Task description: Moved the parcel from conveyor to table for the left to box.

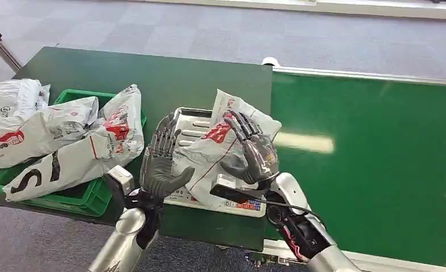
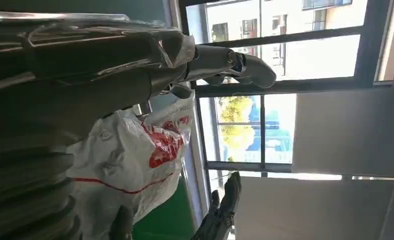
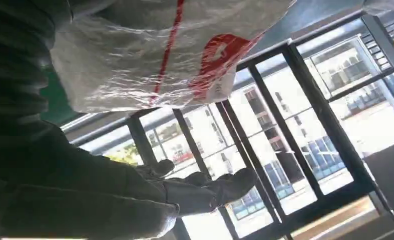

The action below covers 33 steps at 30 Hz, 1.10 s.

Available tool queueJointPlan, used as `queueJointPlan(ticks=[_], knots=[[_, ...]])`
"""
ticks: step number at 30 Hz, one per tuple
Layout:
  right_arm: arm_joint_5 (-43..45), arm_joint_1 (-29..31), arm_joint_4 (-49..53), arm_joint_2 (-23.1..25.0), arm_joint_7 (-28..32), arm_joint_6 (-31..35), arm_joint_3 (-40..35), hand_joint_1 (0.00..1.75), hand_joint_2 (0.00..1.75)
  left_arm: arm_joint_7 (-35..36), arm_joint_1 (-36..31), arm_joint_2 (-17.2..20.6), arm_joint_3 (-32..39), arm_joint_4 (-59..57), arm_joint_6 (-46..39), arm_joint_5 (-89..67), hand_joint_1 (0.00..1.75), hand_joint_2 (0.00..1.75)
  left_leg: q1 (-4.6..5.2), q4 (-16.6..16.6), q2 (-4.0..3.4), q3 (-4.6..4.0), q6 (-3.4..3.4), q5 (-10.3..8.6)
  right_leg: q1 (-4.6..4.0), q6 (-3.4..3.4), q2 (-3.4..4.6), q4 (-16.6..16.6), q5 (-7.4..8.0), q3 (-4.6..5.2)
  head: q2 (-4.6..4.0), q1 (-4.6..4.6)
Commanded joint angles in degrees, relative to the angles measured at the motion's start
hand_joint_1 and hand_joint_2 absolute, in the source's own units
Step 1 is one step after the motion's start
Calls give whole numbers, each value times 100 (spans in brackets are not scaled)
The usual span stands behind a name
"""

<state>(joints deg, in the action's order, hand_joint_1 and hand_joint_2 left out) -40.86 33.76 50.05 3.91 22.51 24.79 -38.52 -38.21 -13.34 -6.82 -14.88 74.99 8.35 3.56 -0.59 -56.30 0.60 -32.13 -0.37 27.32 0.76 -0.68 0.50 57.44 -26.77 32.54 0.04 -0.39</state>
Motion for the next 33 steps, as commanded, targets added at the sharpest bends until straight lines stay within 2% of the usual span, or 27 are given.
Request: queueJointPlan(ticks=[1,2,3,4,5,9,23,29,33], knots=[[1173,-725,998,-524,220,-502,1341,0,175,-5,393,119,-16,264,-114,2,0,175,-1,5,9,2,2,-3,-2,2,-16,-8,0,-8,0,0],[1250,-816,1129,-558,242,-525,1471,0,175,2,413,109,8,281,-119,9,0,175,0,3,14,2,2,-2,-1,2,-20,-6,-2,-9,0,2],[1894,-1049,1438,-535,352,-803,1927,0,175,99,437,74,62,253,-87,97,0,175,-1,6,20,2,4,-4,-3,2,-28,-11,-2,-13,0,0],[1925,-1165,1610,-602,388,-910,2035,0,175,99,439,63,73,214,-93,95,0,175,-1,3,16,-1,3,-2,-3,1,-21,-8,-2,-8,0,2],[2319,-1342,1788,-573,363,-1098,2347,0,175,96,459,57,87,184,-106,87,0,175,1,2,16,0,3,-1,-1,1,-20,-5,-3,-8,0,0],[2845,-1862,2133,-656,522,-1400,2918,0,175,76,526,50,128,217,-145,64,0,175,-1,6,20,1,3,-1,-2,2,-26,-11,-4,-13,0,0],[2854,-1891,2159,-617,532,-1420,2940,0,175,79,527,55,138,245,-142,65,0,175,1,2,0,-1,2,4,0,0,-6,-5,-1,-2,0,2],[3071,-2745,2610,-421,626,-1842,3655,0,175,68,662,57,253,348,-197,30,0,175,-2,6,16,4,0,4,-3,2,-22,-12,-6,-13,0,2],[2859,-2960,2690,-329,677,-1891,3750,0,175,26,808,14,320,462,-464,-212,0,175,-2,8,3,2,0,7,-4,4,-12,-13,-6,-11,0,0]])
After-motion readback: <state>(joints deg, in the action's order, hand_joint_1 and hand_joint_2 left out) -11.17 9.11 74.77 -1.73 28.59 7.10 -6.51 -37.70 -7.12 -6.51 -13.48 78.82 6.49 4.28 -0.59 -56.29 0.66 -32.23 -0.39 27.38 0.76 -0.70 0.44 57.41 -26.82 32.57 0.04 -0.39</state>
